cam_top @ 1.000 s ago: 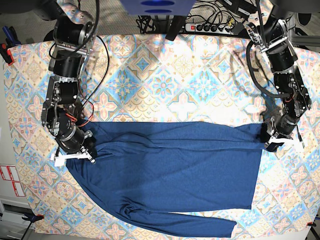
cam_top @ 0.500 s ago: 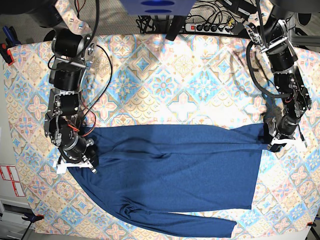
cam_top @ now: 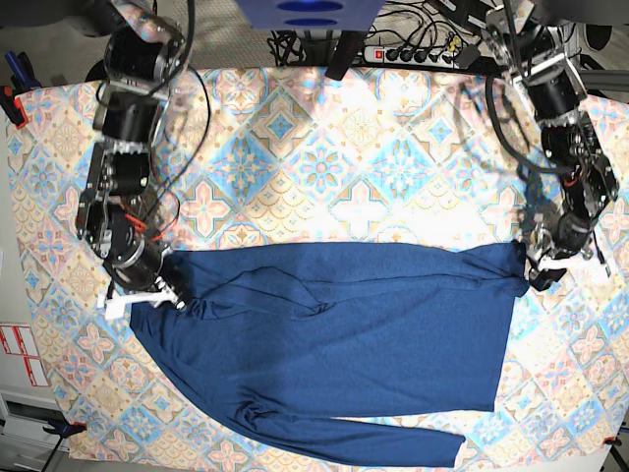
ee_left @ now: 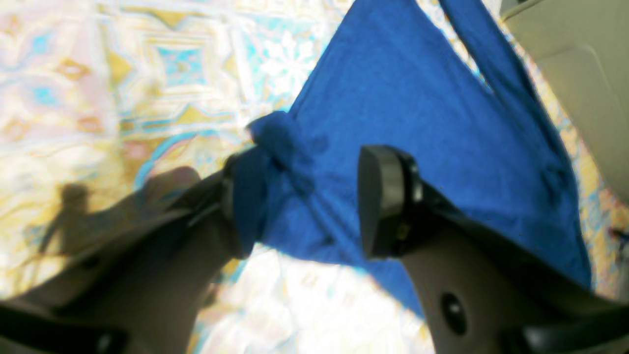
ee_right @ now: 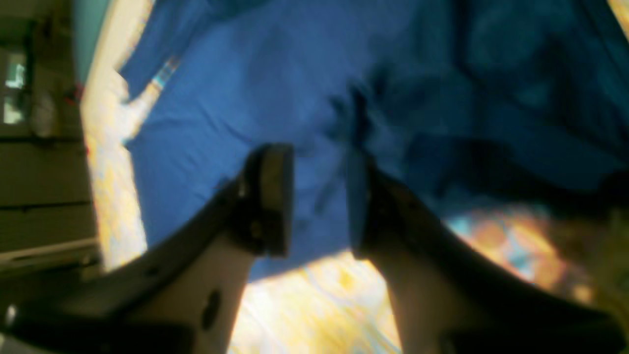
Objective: Fold the T-shirt properly
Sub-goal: 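Pull both grippers further toward the hem, folding the shirt over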
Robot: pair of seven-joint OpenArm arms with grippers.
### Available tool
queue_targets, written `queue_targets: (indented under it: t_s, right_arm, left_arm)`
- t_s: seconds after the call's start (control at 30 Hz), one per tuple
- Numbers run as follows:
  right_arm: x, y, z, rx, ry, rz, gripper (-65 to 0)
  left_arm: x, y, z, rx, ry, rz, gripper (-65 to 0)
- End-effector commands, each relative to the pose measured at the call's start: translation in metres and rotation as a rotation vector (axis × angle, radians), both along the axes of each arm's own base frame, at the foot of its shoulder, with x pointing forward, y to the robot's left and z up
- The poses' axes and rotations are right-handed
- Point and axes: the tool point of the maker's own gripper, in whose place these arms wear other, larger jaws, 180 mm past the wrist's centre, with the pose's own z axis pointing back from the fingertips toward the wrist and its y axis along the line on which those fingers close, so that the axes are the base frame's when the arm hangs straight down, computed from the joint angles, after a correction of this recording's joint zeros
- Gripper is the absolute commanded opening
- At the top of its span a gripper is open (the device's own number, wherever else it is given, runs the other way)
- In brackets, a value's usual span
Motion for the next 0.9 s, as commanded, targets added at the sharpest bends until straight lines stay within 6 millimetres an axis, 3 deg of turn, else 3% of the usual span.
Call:
queue_targets:
  t_s: [0.0,0.17,0.27,0.6,0.87]
  right_arm:
    - [0.007,-0.009,0.019,-0.018,-0.064,-0.005,-47.0]
    - [-0.016,-0.013,0.011,-0.049,-0.049,-0.003,-47.0]
    - [-0.023,-0.014,0.007,-0.056,-0.04,-0.003,-47.0]
    - [-0.029,-0.014,0.002,-0.055,-0.025,-0.002,-47.2]
    - [-0.029,-0.014,0.002,-0.054,-0.025,-0.002,-47.2]
  left_arm:
    - [0.005,0.0,0.019,0.027,-0.044,-0.018,-34.5]
    - [-0.013,-0.021,0.002,-0.006,0.002,-0.033,-34.5]
    - [-0.019,-0.026,-0.023,-0.055,0.043,-0.01,-34.5]
    - [-0.013,-0.023,-0.064,-0.135,0.083,0.078,-34.6]
    - [-0.005,-0.031,-0.093,-0.212,0.126,0.126,-34.6]
